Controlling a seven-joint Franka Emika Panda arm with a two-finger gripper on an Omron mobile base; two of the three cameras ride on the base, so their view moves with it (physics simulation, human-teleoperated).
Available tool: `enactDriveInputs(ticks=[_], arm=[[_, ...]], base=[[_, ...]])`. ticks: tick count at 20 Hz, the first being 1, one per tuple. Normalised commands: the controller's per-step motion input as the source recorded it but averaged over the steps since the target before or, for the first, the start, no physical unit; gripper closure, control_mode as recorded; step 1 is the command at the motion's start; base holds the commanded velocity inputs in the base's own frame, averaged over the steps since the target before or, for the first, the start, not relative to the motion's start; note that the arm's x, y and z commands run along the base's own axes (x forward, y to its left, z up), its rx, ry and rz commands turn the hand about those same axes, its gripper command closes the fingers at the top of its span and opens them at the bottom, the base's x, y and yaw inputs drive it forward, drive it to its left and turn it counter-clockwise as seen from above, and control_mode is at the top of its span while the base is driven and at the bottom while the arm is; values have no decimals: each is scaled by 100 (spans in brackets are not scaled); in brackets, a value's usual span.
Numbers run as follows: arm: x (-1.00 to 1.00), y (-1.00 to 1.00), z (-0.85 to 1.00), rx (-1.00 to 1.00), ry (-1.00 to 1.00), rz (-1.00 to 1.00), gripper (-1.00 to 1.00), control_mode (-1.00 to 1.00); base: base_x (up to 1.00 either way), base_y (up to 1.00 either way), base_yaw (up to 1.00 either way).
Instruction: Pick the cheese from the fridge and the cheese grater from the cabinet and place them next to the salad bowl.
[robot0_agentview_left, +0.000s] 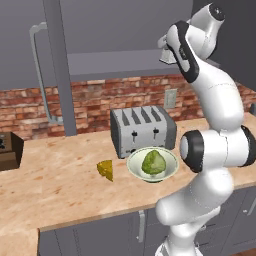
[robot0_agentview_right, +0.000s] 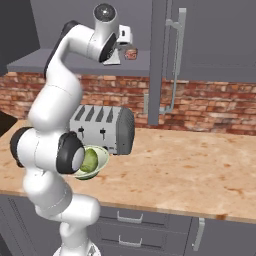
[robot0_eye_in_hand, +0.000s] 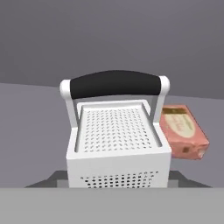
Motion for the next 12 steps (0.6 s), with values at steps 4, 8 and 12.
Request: enactDriveInputs(ticks=[4,8,12], arm=[[-89,21,3,0,-2,3,100,-100],[-93,27,0,-5,-16,-3,100,-100],[-88,34,-1,0,0,-13,100,-100]], base=[[0,0,0],[0,0,0],[0,0,0]])
